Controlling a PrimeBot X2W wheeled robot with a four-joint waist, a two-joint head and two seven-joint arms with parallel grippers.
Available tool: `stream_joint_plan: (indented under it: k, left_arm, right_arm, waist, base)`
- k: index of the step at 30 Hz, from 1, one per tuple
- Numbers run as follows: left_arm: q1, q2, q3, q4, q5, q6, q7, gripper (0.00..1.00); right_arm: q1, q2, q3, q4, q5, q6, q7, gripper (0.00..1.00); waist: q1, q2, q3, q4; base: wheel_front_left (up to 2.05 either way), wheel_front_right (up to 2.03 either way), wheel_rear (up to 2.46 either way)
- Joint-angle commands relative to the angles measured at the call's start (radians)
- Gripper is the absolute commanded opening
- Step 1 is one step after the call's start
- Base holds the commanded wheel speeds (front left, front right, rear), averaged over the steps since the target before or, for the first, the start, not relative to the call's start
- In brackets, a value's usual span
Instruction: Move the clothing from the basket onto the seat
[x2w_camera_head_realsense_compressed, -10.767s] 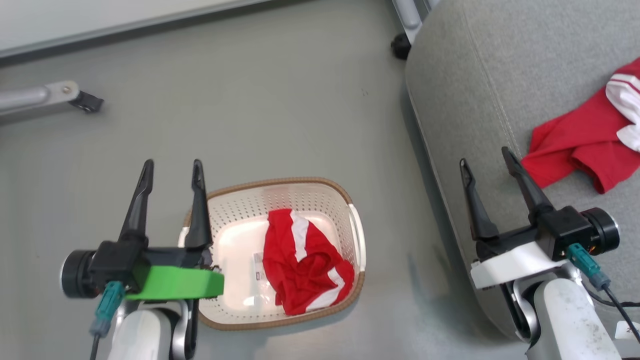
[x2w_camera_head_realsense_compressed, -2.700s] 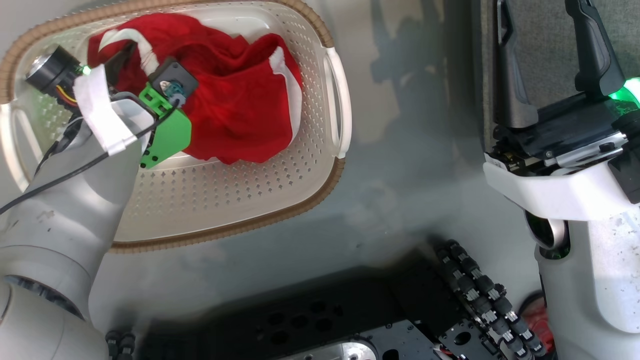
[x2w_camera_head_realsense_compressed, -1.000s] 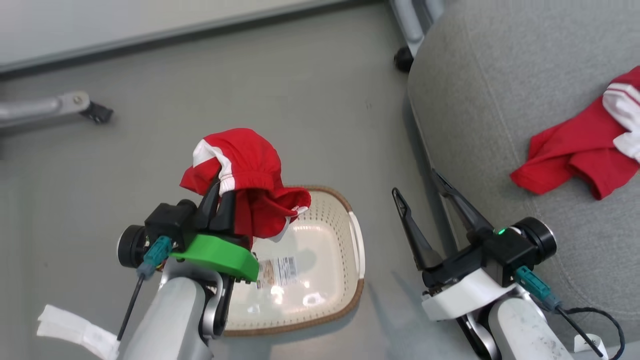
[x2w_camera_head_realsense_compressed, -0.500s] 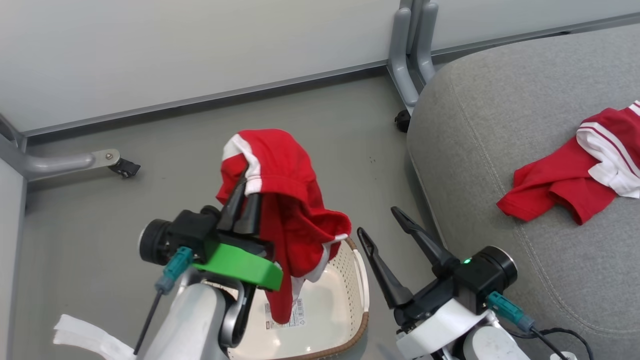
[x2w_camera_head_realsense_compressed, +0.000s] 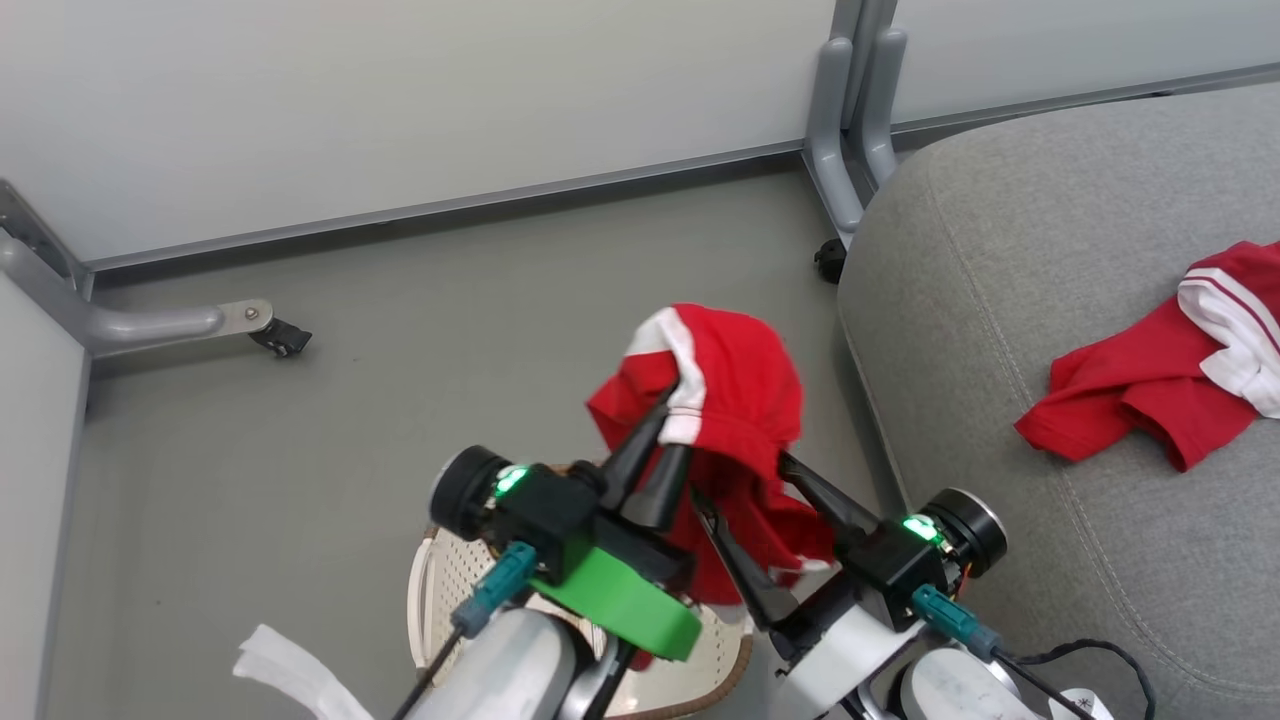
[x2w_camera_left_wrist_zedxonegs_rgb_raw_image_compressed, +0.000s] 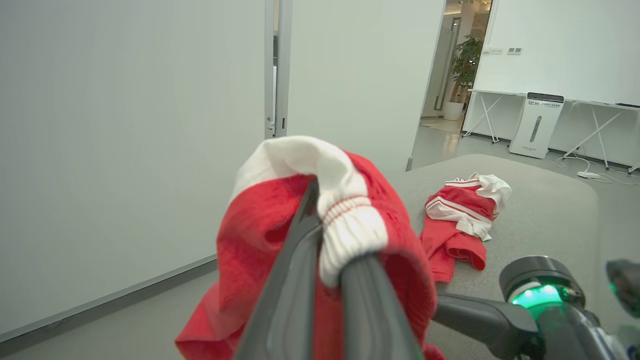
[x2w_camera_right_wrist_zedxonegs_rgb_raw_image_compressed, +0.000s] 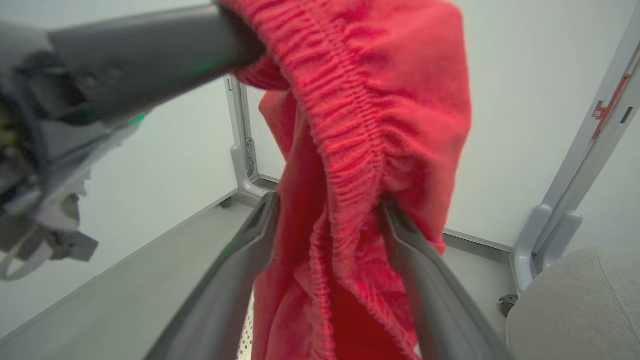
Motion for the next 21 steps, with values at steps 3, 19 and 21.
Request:
stream_joint_plan:
  k: [3, 19, 21]
  left_arm:
    - [-0.029, 0.000, -0.050, -0.027, -0.011, 0.013, 0.009, 0.00]
    - [-0.027, 0.027, -0.092, -0.044, -0.030, 0.032, 0.065, 0.00]
    - [-0.027, 0.032, -0.088, -0.036, -0.033, 0.035, 0.065, 0.00]
  right_arm:
    - [-0.015, 0.002, -0.018, 0.038, -0.003, -0.001, 0.000, 1.00]
    - [-0.051, 0.004, -0.012, 0.124, 0.049, -0.001, 0.000, 0.00]
    - [-0.052, 0.004, -0.015, 0.116, 0.060, -0.001, 0.000, 0.00]
  waist:
    - [0.0001, -0.0001, 0.002, 0.007]
    - [0.0001, -0.0001, 0.018, 0.018]
    - [0.0001, -0.0001, 0.022, 0.019]
  base:
    - [0.00, 0.00, 0.00]
    - [0.00, 0.00, 0.00]
    - [0.00, 0.00, 0.00]
